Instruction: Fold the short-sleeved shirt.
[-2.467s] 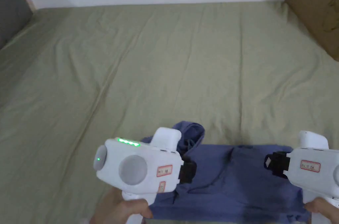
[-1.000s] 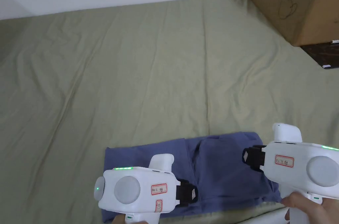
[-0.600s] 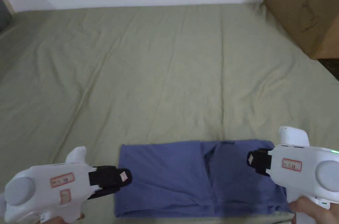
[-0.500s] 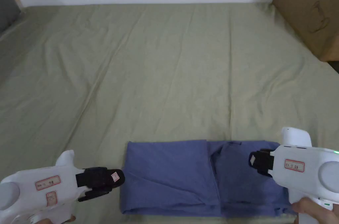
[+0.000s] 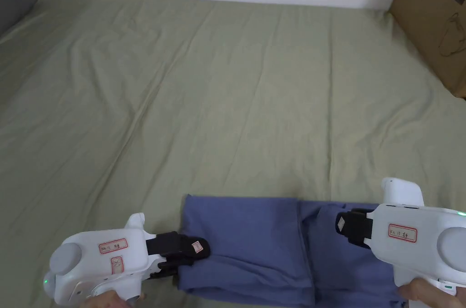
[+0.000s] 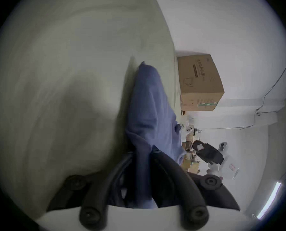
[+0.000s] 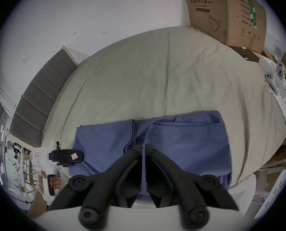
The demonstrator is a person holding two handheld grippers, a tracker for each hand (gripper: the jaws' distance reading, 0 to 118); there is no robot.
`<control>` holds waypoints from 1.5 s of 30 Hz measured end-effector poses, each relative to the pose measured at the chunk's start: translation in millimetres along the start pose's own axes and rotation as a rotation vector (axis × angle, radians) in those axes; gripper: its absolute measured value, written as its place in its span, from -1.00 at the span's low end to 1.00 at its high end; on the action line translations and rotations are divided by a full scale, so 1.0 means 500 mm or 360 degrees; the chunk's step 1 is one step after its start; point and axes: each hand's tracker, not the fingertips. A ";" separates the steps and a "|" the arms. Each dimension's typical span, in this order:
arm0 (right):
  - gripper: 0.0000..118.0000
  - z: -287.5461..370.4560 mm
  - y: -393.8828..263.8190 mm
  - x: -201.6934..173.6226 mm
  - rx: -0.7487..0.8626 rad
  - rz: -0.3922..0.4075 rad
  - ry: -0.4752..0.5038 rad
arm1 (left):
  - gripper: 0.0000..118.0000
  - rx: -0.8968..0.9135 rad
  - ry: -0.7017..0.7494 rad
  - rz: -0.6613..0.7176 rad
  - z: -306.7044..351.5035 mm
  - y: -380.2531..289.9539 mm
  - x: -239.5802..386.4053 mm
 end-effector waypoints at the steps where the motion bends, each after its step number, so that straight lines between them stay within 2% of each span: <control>1: -0.94 0.000 0.001 0.000 -0.0003 0.0001 -0.0004 | -0.82 0.0004 -0.0053 0.0011 0.013 -0.001 0.005; 9: -0.94 -0.007 0.007 -0.025 -0.0021 -0.0008 -0.0006 | -0.83 0.0087 0.0079 -0.0124 0.157 0.057 0.011; 16: -0.94 -0.021 -0.003 -0.041 -0.0062 -0.0006 0.0005 | -0.83 0.0265 0.0357 -0.0133 0.334 0.098 -0.003; 21: -0.94 -0.024 -0.008 -0.041 -0.0074 -0.0027 0.0033 | -0.83 0.0302 0.0412 -0.0156 0.349 0.088 0.037; 24: -0.94 -0.018 -0.006 -0.036 -0.0063 -0.0035 0.0052 | -0.83 0.0335 0.0382 -0.0247 0.325 0.075 0.111; 29: -0.94 0.007 0.000 -0.008 -0.0013 -0.0056 0.0062 | -0.82 0.0340 0.0298 -0.0573 0.258 0.046 0.285; 33: -0.94 0.027 -0.001 0.037 0.0026 -0.0118 0.0061 | -0.82 0.0180 0.0210 -0.0824 0.138 -0.007 0.401; 36: -0.94 0.039 -0.008 0.074 0.0044 -0.0169 0.0043 | -0.82 -0.0033 0.0136 -0.0867 0.021 -0.041 0.439; 39: -0.94 0.049 -0.021 0.113 0.0053 -0.0232 0.0018 | -0.81 -0.0221 0.0237 -0.0985 -0.095 -0.074 0.440; 40: -0.94 0.051 -0.025 0.125 0.0050 -0.0253 0.0009 | -0.67 -0.0287 0.0268 -0.1034 -0.130 -0.086 0.437; 41: -0.94 0.053 -0.030 0.136 0.0049 -0.0277 -0.0001 | -0.37 -0.0354 0.0270 -0.1048 -0.164 -0.099 0.426; 42: -0.94 0.054 -0.035 0.149 0.0042 -0.0300 -0.0010 | 0.13 -0.0436 0.0288 -0.1054 -0.193 -0.110 0.417; 43: -0.94 0.054 -0.038 0.161 0.0035 -0.0319 -0.0021 | 0.81 -0.0485 0.0270 -0.1008 -0.217 -0.120 0.406; 44: -0.94 0.055 -0.042 0.170 0.0033 -0.0338 -0.0036 | 1.00 -0.0530 0.0264 -0.0975 -0.237 -0.128 0.393; 45: -0.94 0.057 -0.045 0.176 0.0030 -0.0350 -0.0049 | 0.98 -0.0563 0.0286 -0.0941 -0.251 -0.135 0.382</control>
